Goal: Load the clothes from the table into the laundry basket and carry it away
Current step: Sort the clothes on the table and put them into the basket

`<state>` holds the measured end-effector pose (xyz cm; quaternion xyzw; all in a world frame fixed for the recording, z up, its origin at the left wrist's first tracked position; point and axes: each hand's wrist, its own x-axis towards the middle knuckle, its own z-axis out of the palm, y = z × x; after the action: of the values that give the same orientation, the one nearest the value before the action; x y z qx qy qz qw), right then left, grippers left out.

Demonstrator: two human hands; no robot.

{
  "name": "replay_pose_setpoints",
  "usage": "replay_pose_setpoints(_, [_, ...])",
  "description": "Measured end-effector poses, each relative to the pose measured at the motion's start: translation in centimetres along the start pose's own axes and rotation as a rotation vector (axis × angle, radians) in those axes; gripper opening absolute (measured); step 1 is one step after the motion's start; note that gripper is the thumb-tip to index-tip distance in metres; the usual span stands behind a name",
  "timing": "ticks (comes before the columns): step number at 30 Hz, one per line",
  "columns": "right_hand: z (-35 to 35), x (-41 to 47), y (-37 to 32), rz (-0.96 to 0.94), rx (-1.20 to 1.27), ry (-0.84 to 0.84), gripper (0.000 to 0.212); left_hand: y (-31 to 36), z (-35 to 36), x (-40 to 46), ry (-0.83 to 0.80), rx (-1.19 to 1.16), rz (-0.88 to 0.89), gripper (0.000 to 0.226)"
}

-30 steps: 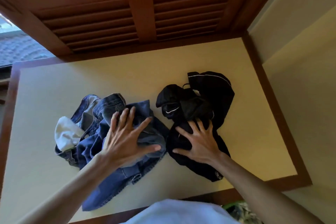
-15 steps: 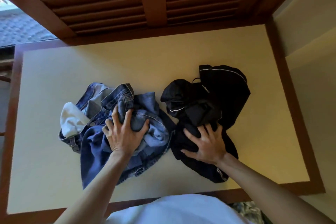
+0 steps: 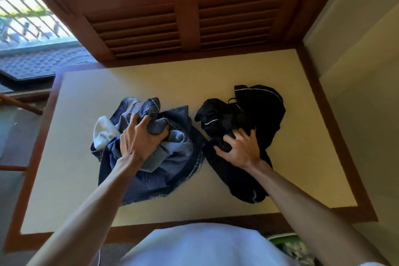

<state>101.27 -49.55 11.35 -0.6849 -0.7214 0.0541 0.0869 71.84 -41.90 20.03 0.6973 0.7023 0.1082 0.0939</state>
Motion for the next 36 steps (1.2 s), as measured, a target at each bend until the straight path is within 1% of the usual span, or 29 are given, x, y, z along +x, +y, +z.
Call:
replay_pose_setpoints(4, [-2.7,-3.0,-1.0,0.228,0.102,0.137,0.038,0.4,-3.6,-2.5,0.079,-0.099,0.042,0.056])
replay_pose_setpoints(7, [-5.1,-5.4,-2.2,0.379,0.159,0.32,0.04,0.9,-5.6,-3.9,0.121,-0.171,0.1,0.054])
replay_pose_setpoints(9, [-7.1,-7.2,-3.3,0.451,0.164,0.467,0.04,1.5,-6.5,-4.5,0.109,-0.254,0.173,0.052])
replay_pose_setpoints(13, [-11.4,-11.6,-5.9,0.57,0.157,0.723,0.039,2.8,-8.6,-6.1,0.046,-0.402,0.348,0.057])
replay_pose_setpoints(16, [-14.8,-15.4,-7.9,0.679,0.176,0.852,0.038,4.6,-10.8,-7.4,0.036,-0.518,0.471,0.047])
replay_pose_setpoints(20, [-18.5,-21.7,-9.5,0.804,0.184,0.949,0.036,8.1,-13.6,-9.7,0.061,-0.638,0.674,0.044])
replay_pose_setpoints(22, [-20.0,-25.3,-10.1,0.867,0.226,1.032,0.035,10.3,-14.6,-11.7,0.035,-0.693,0.754,0.043])
replay_pose_setpoints(25, [-21.6,-31.3,-10.7,0.971,0.261,1.148,0.043,13.3,-15.5,-15.4,-0.005,-0.741,0.881,0.045])
replay_pose_setpoints(28, [-23.1,-37.4,-10.4,1.04,0.265,1.19,0.041,15.6,-15.9,-19.2,-0.013,-0.781,0.998,0.048])
replay_pose_setpoints(32, [-24.2,-45.5,-9.0,1.14,0.32,1.221,0.031,18.5,-16.8,-23.9,-0.005,-0.813,1.076,0.052])
replay_pose_setpoints(34, [-24.1,-48.8,-8.1,1.173,0.379,1.228,0.027,20.0,-17.3,-26.0,-0.003,-0.844,1.072,0.052])
replay_pose_setpoints(36, [-23.6,-51.5,-7.3,1.203,0.413,1.217,0.029,21.7,-17.4,-28.4,-0.022,-0.876,1.05,0.05])
